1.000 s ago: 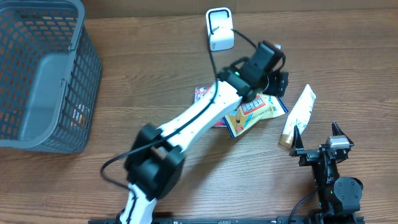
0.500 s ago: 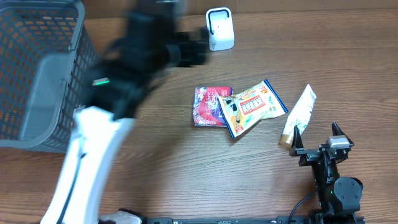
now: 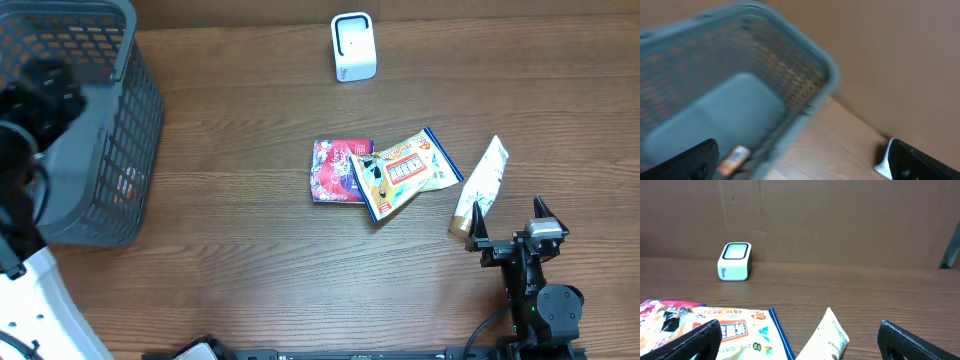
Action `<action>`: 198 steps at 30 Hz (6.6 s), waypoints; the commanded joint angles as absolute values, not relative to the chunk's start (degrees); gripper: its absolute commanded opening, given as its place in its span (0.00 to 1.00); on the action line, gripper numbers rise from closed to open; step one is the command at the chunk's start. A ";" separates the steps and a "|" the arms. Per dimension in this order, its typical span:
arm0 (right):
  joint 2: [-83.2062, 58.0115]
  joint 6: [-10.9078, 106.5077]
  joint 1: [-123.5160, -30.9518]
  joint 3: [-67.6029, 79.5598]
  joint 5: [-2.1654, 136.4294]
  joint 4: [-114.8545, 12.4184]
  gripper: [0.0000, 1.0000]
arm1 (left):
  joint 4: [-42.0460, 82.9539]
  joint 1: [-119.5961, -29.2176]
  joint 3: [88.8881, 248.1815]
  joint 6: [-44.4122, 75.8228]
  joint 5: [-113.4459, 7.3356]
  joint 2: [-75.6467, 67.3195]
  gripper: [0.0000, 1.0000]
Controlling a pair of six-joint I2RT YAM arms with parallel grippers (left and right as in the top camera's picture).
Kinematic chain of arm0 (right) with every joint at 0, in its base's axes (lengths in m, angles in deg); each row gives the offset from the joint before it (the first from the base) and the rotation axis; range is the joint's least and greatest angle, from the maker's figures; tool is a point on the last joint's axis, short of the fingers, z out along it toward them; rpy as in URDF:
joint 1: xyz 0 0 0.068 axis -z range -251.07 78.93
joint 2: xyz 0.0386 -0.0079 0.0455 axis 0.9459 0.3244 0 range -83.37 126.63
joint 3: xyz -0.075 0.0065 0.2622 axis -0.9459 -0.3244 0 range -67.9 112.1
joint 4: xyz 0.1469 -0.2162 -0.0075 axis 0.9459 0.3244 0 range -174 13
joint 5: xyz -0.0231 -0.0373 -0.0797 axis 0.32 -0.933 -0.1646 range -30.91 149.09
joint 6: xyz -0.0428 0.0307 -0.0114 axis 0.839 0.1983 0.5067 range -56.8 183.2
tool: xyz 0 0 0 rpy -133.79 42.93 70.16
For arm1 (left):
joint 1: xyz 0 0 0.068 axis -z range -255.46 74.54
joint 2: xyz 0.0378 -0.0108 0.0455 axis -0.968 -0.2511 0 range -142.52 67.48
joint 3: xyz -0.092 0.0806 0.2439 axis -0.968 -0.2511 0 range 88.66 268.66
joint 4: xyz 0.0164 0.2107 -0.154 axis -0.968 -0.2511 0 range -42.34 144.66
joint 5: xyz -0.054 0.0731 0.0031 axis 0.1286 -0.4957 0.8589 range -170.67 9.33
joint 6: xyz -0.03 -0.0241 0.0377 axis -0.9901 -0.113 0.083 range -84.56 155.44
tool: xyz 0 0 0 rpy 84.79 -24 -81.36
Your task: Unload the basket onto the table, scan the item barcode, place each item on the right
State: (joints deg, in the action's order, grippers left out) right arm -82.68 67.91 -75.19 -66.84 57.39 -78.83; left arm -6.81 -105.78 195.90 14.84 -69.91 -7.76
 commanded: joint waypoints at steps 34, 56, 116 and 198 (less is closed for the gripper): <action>-83.21 67.69 -74.91 -67.43 57.68 -79.21 1.00 | -20.74 -114.44 195.97 21.84 -79.04 -45.96 1.00; -83.21 67.69 -74.91 -67.43 57.68 -79.21 1.00 | -23.97 -113.78 195.16 33.35 -67.72 -58.45 0.82; -83.21 67.69 -74.91 -67.43 57.68 -79.21 1.00 | -39.90 -113.48 238.13 30.29 -47.42 -38.93 0.04; -83.21 67.69 -74.91 -67.43 57.68 -79.18 1.00 | -41.13 -54.27 224.93 17.66 -73.43 -61.37 0.93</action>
State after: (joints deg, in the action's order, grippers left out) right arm -82.68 67.91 -75.19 -66.84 57.42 -78.83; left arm -41.87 -54.77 229.80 17.75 -70.61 -61.11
